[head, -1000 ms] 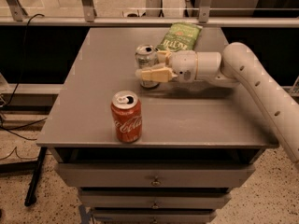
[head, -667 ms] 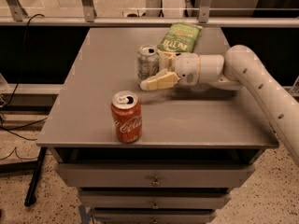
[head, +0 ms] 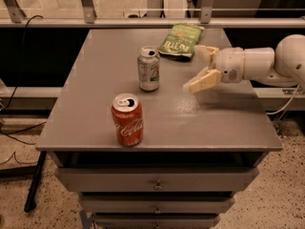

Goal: Place 7up can upright

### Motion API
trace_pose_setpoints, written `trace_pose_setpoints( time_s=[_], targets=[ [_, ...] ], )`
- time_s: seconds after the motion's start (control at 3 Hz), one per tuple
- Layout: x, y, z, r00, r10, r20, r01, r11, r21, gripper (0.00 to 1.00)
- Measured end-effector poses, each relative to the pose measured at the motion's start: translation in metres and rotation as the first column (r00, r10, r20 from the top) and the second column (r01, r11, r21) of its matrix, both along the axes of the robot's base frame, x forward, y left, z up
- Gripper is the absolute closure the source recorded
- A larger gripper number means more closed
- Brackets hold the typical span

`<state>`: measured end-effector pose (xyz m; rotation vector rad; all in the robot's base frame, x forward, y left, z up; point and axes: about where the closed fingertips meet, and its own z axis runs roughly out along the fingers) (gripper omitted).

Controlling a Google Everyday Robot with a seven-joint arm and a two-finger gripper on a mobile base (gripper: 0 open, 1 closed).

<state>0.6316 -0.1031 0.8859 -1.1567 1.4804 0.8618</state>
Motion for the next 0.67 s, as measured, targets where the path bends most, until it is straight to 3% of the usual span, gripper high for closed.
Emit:
trace_pose_setpoints(
  time_s=[0.33,0.67],
  targets=[
    [-0.0027,-0.0732,0.0199,0.9888,-0.147,0.027,0.149,0.986,-0.074,0.00],
    [-0.0035,-0.0803,0.0201,0.9869,-0.159,0.027,0.161,0.984,-0.079,0.00]
  ],
)
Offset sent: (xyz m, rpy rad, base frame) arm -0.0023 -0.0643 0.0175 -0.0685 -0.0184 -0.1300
